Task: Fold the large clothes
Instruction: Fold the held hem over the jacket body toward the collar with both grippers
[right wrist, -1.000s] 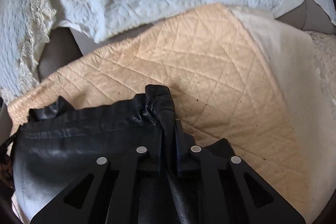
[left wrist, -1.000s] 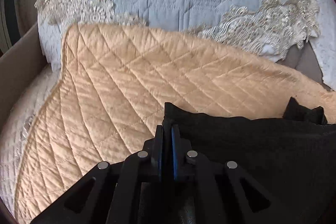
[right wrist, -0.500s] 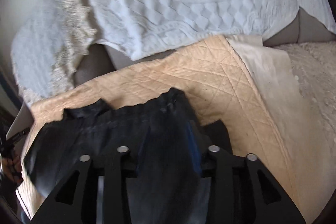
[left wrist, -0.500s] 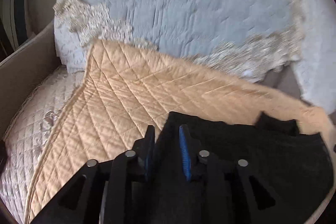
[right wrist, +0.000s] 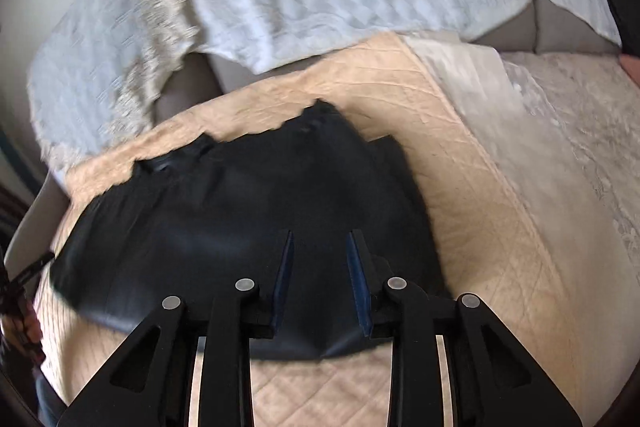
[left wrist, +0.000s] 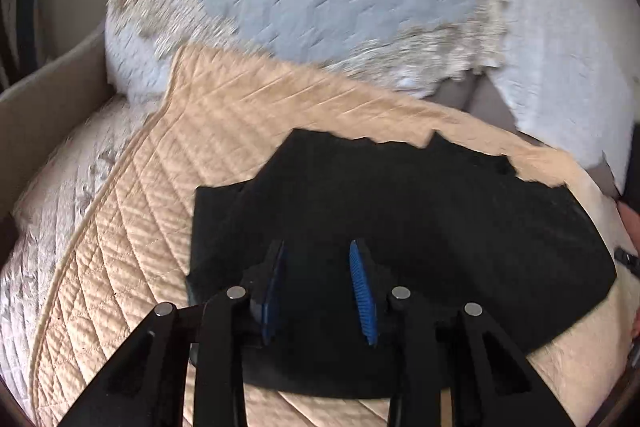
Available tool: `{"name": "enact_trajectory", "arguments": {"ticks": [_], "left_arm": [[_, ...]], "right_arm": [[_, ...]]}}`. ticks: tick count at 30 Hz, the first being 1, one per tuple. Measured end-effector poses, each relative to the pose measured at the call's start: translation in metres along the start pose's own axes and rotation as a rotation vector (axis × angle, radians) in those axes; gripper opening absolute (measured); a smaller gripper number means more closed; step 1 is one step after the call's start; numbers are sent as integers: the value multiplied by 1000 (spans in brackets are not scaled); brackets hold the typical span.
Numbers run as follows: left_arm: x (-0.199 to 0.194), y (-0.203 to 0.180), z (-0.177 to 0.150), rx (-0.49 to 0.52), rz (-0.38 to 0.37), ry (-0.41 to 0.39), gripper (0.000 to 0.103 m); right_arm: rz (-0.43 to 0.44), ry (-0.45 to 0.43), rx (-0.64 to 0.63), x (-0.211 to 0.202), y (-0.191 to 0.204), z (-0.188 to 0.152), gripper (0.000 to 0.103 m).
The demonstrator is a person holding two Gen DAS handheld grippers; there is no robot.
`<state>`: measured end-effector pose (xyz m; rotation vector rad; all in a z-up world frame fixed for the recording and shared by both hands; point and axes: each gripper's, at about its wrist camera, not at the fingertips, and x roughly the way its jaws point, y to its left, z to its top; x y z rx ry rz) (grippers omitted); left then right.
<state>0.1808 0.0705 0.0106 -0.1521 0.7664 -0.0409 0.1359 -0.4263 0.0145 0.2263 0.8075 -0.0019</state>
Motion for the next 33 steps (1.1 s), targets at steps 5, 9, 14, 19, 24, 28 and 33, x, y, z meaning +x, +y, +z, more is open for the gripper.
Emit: {"name": "enact_trajectory", "arguments": {"ticks": [5, 9, 14, 19, 24, 28, 33], "left_arm": [[30, -1, -31, 9, 19, 127, 37], [17, 5, -33, -50, -2, 118, 35], [-19, -31, -36, -1, -102, 58, 35], [7, -84, -55, 58, -178, 119, 35], [25, -92, -60, 110, -135, 139, 35], [8, -57, -52, 81, -61, 81, 35], [15, 11, -54, -58, 38, 86, 24]], "right_arm": [[7, 94, -31, 30, 6, -27, 29], [60, 93, 98, 24, -12, -34, 29], [133, 72, -31, 10, 48, -39, 29], [269, 138, -144, 42, 111, -57, 29], [284, 153, -26, 55, 78, -50, 27], [183, 34, 101, 25, 6, -32, 29], [72, 11, 267, 17, -63, -34, 6]]}}
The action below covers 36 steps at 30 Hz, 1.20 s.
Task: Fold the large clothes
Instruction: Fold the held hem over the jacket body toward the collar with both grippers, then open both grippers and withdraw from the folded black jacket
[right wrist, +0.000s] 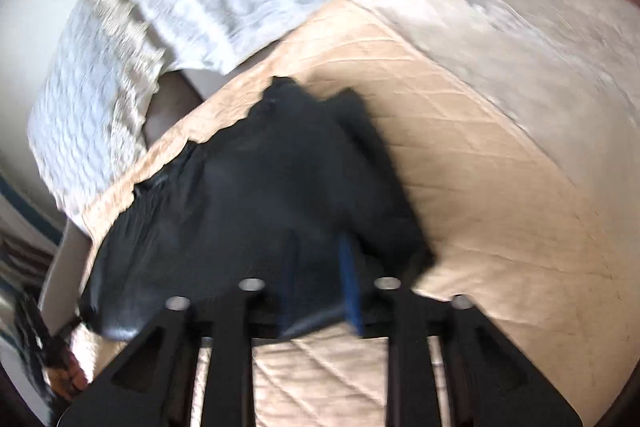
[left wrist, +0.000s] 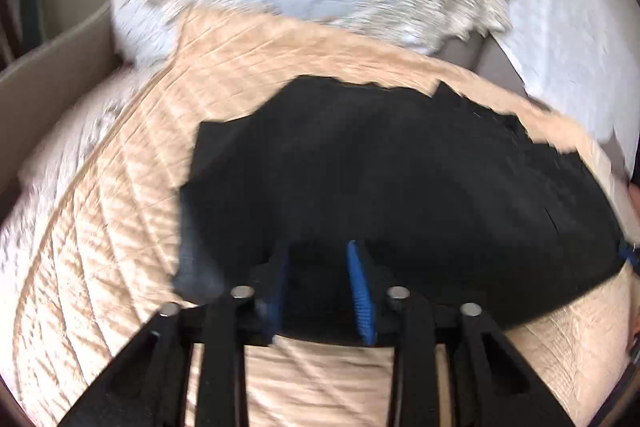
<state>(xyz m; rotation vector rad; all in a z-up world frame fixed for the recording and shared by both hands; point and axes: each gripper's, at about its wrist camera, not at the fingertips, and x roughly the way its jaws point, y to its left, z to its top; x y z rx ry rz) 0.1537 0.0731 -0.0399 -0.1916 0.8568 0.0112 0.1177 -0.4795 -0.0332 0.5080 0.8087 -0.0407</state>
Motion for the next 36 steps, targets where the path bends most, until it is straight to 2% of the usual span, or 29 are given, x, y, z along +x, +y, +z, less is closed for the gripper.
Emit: {"name": "enact_trajectory", "arguments": {"ticks": [1, 4, 7, 9, 10, 11, 13, 15, 16, 18, 22, 27, 29, 31, 36], "left_arm": [[3, 7, -2, -17, -16, 6, 19], [7, 5, -4, -18, -2, 10, 19], [-5, -6, 1, -4, 35, 0, 19], [-17, -6, 1, 7, 64, -46, 24], [-16, -3, 1, 15, 98, -50, 29], [-9, 1, 0, 20, 112, -28, 28], [-3, 10, -4, 14, 102, 9, 28], [-13, 3, -2, 35, 127, 4, 28], [-21, -1, -2, 43, 134, -7, 29], [-35, -7, -4, 38, 122, -21, 31], [-55, -15, -14, 49, 120, -26, 33], [-69, -16, -26, 25, 112, -17, 37], [-71, -17, -30, 27, 113, -13, 39], [-74, -18, -35, 34, 118, -9, 41], [-75, -18, -42, 28, 109, 7, 44]], "right_arm": [[-26, 14, -1, 6, 0, 0, 0], [-38, 17, 7, 9, 2, -1, 0], [-30, -19, -1, -14, 13, 0, 7], [-56, -44, -17, -20, 14, 2, 14], [-71, -14, -6, -15, 8, 1, 14], [-68, 26, 2, -7, 1, 1, 14], [-84, 40, 1, -5, 3, 2, 14], [-95, 15, -32, -18, 21, 3, 17], [-87, 9, -46, -23, 29, 1, 22], [-68, 9, -100, -33, 49, -8, 25], [-38, 8, -192, -47, 82, -32, 25], [-9, 16, -251, -59, 102, -61, 26], [-13, 19, -262, -59, 105, -67, 31], [-6, 29, -253, -58, 105, -72, 51], [0, 41, -225, -56, 103, -77, 54]]}}
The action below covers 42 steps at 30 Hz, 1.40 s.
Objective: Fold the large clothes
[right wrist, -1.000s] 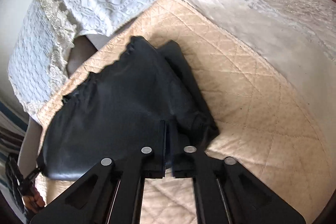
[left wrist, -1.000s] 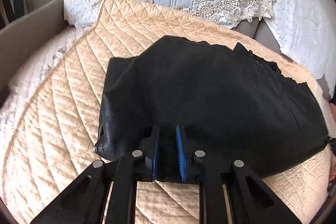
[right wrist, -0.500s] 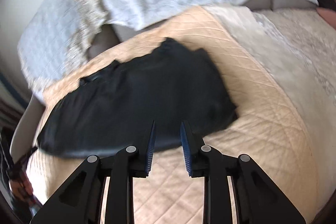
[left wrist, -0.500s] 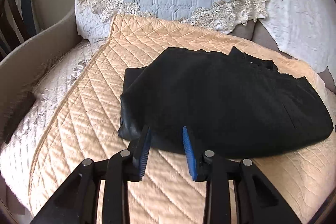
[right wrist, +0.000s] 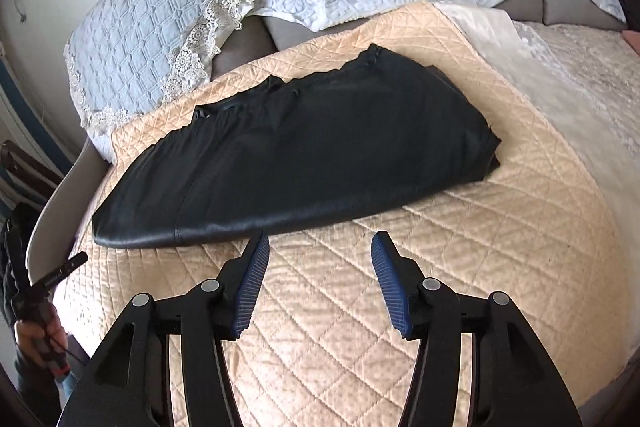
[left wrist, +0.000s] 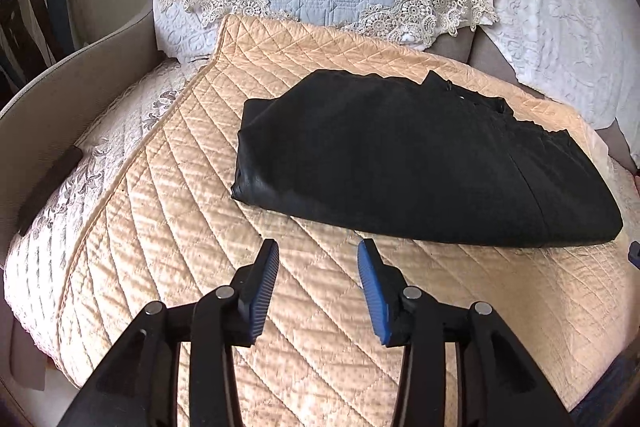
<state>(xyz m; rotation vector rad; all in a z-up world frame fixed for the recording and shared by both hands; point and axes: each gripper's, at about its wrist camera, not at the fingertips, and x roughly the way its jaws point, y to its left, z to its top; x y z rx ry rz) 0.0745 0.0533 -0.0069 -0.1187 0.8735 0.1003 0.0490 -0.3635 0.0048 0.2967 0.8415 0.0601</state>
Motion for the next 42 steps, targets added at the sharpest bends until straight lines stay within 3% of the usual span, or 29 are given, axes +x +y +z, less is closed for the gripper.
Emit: {"name": "enact_trajectory", "arguments": {"ticks": [13, 21, 28, 32, 42], "left_arm": [[16, 3, -8, -34, -21, 45, 52], [41, 34, 2, -227, -122, 72, 54], [69, 52, 21, -392, -172, 56, 61], [83, 51, 30, -412, -147, 49, 64], [96, 33, 38, -300, -10, 3, 69]], "right_arm": [[0, 31, 71, 14, -17, -8, 64], [14, 21, 251, 27, -64, -3, 65], [27, -50, 409, 37, -99, 19, 65], [29, -77, 493, 45, -116, 27, 65], [-49, -117, 527, 62, -120, 39, 66]]}}
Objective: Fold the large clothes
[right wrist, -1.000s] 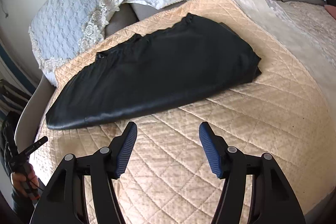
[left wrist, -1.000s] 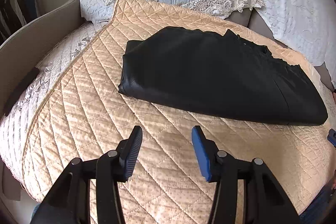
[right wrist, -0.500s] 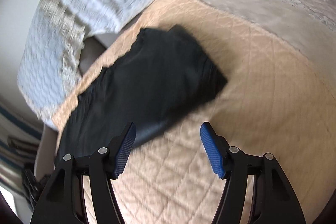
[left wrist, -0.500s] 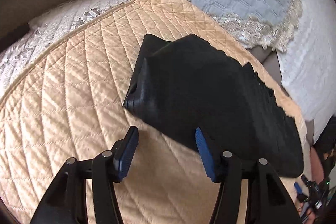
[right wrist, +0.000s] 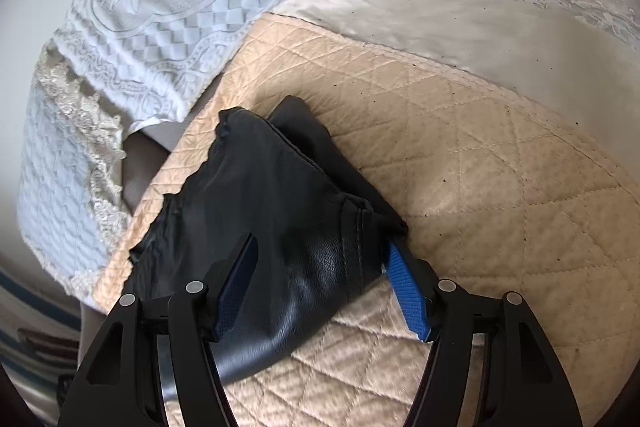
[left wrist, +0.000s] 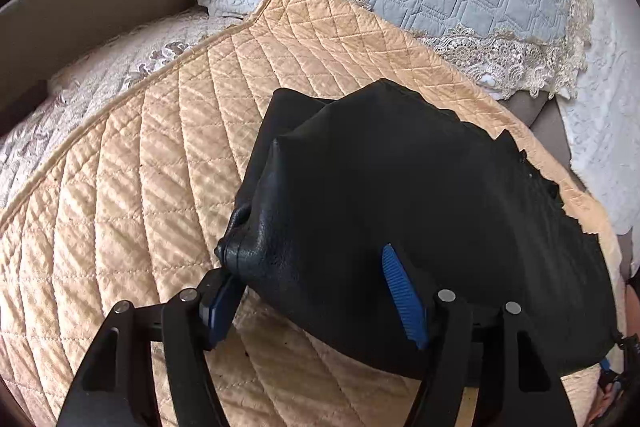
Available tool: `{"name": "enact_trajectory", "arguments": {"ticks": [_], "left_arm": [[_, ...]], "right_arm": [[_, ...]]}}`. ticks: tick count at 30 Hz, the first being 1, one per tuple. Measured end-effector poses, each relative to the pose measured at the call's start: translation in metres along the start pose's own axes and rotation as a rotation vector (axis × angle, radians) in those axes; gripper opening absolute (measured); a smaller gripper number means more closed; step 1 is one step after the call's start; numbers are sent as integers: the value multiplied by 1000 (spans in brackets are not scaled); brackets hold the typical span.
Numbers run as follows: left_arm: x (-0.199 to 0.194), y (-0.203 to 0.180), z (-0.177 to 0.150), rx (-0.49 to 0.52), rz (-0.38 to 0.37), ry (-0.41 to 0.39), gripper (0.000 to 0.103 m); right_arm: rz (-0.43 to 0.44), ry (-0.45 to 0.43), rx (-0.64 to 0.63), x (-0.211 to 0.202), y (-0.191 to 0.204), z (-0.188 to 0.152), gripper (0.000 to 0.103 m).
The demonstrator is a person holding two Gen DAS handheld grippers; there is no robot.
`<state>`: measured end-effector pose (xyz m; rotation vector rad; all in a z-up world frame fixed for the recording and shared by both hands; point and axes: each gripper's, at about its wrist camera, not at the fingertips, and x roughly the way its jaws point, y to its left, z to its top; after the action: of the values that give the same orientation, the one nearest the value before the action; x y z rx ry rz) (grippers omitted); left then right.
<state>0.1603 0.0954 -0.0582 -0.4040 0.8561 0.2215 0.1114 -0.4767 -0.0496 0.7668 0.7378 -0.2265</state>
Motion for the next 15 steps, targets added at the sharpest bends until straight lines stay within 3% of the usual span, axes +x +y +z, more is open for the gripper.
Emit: {"name": "enact_trajectory", "arguments": {"ticks": [2, 3, 4, 7, 10, 15], "left_arm": [[1, -2, 3, 7, 34, -8, 59], [1, -2, 4, 6, 52, -15, 55], [1, -2, 5, 5, 65, -17, 46], [0, -7, 10, 32, 88, -22, 28], [-10, -13, 20, 73, 88, -26, 19], [-48, -12, 26, 95, 21, -52, 17]], "right_arm": [[-23, 3, -5, 3, 3, 2, 67], [-34, 1, -1, 4, 4, 3, 61], [-55, -5, -1, 4, 5, 5, 44], [-46, 10, 21, 6, 2, 11, 23], [-30, 1, -11, -9, 11, 14, 18], [10, 0, -44, -55, 16, -1, 17]]}}
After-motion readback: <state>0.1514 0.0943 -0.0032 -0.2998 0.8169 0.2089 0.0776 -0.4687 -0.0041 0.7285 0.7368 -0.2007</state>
